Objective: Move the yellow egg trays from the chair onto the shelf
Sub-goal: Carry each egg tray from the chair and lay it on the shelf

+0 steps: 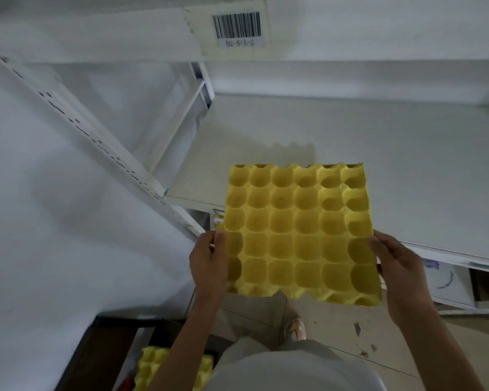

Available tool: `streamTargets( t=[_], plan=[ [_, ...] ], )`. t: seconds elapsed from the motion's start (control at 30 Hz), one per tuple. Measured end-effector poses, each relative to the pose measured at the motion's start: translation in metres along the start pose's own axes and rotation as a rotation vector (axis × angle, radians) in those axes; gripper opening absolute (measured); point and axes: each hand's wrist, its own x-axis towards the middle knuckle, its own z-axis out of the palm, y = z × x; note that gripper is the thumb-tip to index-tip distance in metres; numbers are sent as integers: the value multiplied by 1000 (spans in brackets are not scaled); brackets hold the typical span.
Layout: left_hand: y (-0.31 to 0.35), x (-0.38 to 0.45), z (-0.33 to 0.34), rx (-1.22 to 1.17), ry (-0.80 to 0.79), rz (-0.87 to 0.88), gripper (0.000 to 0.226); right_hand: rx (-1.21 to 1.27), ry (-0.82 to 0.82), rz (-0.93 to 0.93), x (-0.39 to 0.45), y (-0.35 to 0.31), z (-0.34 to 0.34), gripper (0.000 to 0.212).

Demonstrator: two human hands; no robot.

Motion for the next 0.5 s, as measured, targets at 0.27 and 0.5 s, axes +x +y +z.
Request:
streamTargets(
  t=[0.27,0.5],
  plan=[
    [-2,33,1,24,14,-34,41,-6,-80,-49,27,-12,20,20],
    [-5,58,5,91,18,-27,41,-40,-13,-11,42,-8,42,18]
  ],
)
